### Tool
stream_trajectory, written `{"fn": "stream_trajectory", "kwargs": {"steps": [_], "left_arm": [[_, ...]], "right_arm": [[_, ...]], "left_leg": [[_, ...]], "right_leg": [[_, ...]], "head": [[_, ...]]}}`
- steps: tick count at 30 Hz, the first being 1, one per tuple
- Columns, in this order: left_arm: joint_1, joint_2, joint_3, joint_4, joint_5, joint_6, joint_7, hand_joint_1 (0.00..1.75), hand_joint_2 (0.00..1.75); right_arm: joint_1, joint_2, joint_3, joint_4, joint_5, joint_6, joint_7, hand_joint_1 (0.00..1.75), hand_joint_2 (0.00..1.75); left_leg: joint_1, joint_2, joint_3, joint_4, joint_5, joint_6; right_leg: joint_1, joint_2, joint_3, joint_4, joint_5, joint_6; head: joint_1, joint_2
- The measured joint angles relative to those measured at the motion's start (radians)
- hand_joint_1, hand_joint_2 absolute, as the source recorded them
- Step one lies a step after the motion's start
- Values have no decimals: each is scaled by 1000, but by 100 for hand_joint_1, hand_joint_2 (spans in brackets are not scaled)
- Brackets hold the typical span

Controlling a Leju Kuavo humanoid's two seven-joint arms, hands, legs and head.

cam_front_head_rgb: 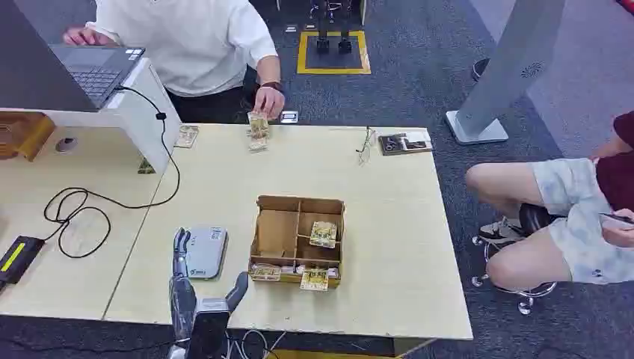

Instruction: Pass the card to the sensor for recognition and then transmit it.

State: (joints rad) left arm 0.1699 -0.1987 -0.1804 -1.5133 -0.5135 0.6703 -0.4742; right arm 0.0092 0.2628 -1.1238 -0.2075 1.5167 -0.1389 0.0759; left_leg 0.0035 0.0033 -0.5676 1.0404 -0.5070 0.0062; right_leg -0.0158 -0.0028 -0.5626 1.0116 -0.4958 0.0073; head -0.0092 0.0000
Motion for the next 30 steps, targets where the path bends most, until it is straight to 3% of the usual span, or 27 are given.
{"fn": "stream_trajectory", "kwargs": {"steps": [26, 30], "left_arm": [[-15, 1, 0, 0, 18, 0, 4, 0, 175], [-46, 0, 0, 1, 5, 0, 36, 0, 175]], "right_arm": [[-1, 0, -1, 0, 5, 0, 0, 0, 175], [-2, 0, -1, 0, 11, 0, 0, 0, 175]], "left_leg": [[0, 0, 0, 0, 0, 0], [0, 0, 0, 0, 0, 0]], "right_leg": [[0, 0, 0, 0, 0, 0], [0, 0, 0, 0, 0, 0]], "head": [[0, 0], [0, 0]]}}
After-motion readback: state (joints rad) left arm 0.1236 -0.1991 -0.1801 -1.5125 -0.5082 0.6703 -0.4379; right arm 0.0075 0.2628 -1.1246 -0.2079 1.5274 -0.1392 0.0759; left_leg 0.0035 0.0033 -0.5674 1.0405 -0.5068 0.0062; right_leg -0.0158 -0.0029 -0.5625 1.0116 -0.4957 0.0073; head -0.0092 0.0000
